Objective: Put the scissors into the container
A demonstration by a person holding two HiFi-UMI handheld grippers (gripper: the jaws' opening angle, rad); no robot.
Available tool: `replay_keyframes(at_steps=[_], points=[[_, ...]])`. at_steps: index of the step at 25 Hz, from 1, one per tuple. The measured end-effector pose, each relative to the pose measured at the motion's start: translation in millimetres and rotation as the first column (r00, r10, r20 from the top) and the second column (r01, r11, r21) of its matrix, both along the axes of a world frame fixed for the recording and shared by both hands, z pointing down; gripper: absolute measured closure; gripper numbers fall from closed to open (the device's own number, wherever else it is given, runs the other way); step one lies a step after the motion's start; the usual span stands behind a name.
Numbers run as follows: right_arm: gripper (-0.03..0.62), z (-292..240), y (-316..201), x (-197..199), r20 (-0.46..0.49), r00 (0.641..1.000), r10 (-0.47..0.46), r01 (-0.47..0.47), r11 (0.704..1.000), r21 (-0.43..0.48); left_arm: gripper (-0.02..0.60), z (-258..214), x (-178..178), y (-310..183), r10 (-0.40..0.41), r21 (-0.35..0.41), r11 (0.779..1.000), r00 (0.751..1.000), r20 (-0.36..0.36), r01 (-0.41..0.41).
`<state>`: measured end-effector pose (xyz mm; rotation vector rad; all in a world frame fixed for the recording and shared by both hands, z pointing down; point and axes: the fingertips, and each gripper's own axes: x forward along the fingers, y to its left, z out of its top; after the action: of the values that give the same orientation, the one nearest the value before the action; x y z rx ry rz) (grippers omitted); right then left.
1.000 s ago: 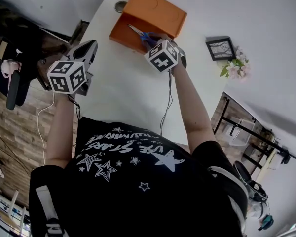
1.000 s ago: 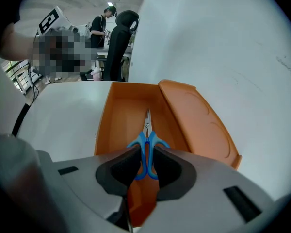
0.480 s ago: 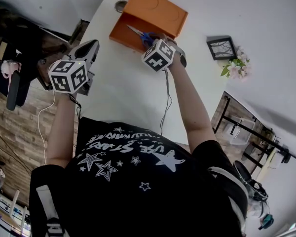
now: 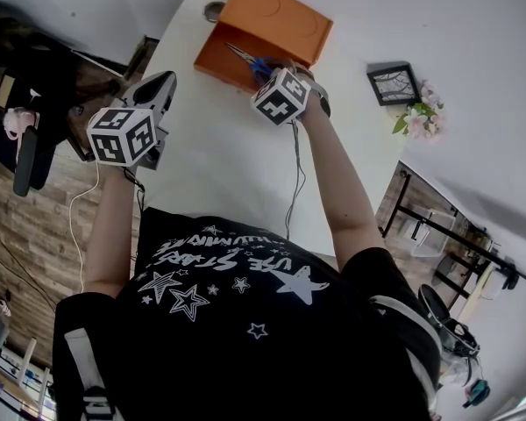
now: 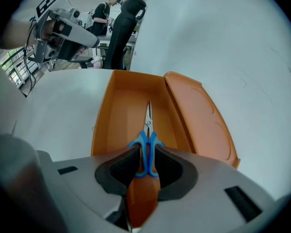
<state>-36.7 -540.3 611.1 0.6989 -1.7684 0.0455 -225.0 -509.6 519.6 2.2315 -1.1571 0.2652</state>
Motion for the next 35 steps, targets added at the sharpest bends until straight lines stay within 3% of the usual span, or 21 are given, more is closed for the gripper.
replay_keyframes(at_steps=[14, 22, 35], points=[[0.491, -51, 10, 6, 0.135, 0.986, 0.095, -0.111, 0.987, 0.115, 0.561, -26, 2, 23, 0.009, 0.041, 0.999, 1.0, 0.002, -0.009], [0.519, -94, 33, 11, 0.22, 0.97, 0.099, -0.14, 0.974, 0.18, 0.561, -57, 10, 50, 0.023, 0.097, 0.995, 1.0, 0.013, -0.024], [0.539, -150, 108, 41, 0.326, 0.943, 0.063, -0.169, 0.936, 0.307, 0.561, -81, 32, 151, -0.029, 0.156, 0.988, 0.998, 0.051, 0.021]])
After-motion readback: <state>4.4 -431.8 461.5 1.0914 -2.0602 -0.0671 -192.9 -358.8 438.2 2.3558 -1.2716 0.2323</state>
